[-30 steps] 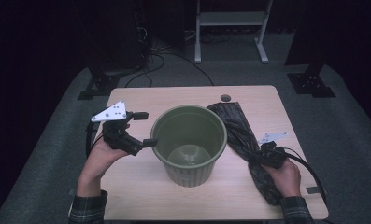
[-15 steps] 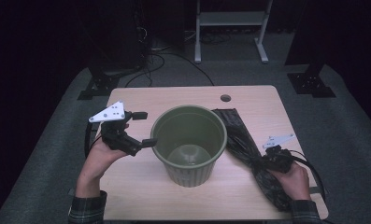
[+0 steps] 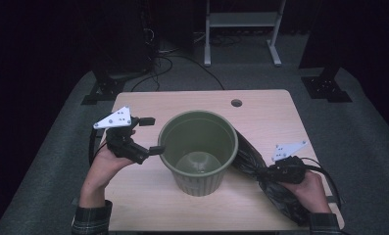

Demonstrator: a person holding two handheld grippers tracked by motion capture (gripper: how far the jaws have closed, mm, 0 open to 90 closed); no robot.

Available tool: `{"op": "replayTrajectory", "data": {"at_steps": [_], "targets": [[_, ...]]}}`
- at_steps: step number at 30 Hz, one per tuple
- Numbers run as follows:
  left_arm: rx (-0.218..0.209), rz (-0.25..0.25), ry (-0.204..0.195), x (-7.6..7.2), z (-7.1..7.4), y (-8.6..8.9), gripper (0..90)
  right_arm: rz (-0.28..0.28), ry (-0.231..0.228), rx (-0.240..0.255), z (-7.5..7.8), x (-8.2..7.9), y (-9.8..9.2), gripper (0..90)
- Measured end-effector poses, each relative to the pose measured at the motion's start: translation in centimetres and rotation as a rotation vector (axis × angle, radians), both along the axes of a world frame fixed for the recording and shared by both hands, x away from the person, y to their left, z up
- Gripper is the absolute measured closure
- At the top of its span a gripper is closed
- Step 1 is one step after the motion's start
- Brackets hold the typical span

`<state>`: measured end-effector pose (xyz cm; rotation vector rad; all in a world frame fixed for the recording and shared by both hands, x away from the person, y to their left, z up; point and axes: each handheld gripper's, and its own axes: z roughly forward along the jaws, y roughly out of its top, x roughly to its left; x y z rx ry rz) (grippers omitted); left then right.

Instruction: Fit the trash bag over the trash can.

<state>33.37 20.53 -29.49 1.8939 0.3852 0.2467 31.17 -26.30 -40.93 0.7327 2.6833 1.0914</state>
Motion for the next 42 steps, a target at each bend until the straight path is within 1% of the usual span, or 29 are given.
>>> {"op": "replayTrajectory", "data": {"at_steps": [10, 13, 16, 21, 25, 27, 32, 35, 38, 42], "targets": [[0.001, -0.003, -0.001, 0.0, 0.0, -0.2, 0.0, 0.103, -0.027, 0.048, 2.4, -0.5, 0.9, 89.7], [0.001, -0.004, -0.001, -0.1, 0.0, -0.2, 0.0, 0.128, -0.045, 0.064, 3.2, -0.6, 1.4, 89.7], [0.003, -0.004, 0.000, 0.0, 0.0, -0.2, 0.0, 0.153, -0.068, 0.097, 4.2, -0.5, 1.8, 89.7], [0.003, -0.007, 0.000, -0.1, 0.0, -0.2, 0.0, 0.184, -0.100, 0.137, 5.4, -0.3, 2.3, 89.8], [0.001, -0.007, 0.000, -0.1, 0.0, -0.2, 0.0, 0.197, -0.115, 0.144, 5.9, -0.2, 2.7, 89.7], [0.001, -0.007, -0.001, -0.1, 0.0, -0.2, 0.0, 0.204, -0.118, 0.155, 6.2, -0.2, 2.8, 89.8], [0.002, -0.006, -0.001, -0.1, 0.1, -0.2, 0.0, 0.214, -0.128, 0.200, 6.8, -0.3, 2.5, 89.8], [0.002, -0.006, -0.003, -0.1, 0.1, -0.2, 0.0, 0.224, -0.136, 0.241, 7.4, -0.3, 2.3, 89.8], [0.002, -0.008, -0.002, -0.1, 0.1, -0.2, 0.0, 0.227, -0.143, 0.245, 7.9, -0.2, 2.3, 89.8], [0.005, -0.011, -0.002, -0.1, 0.1, -0.3, 0.0, 0.253, -0.159, 0.257, 8.9, -0.1, 2.8, 89.8]]}}
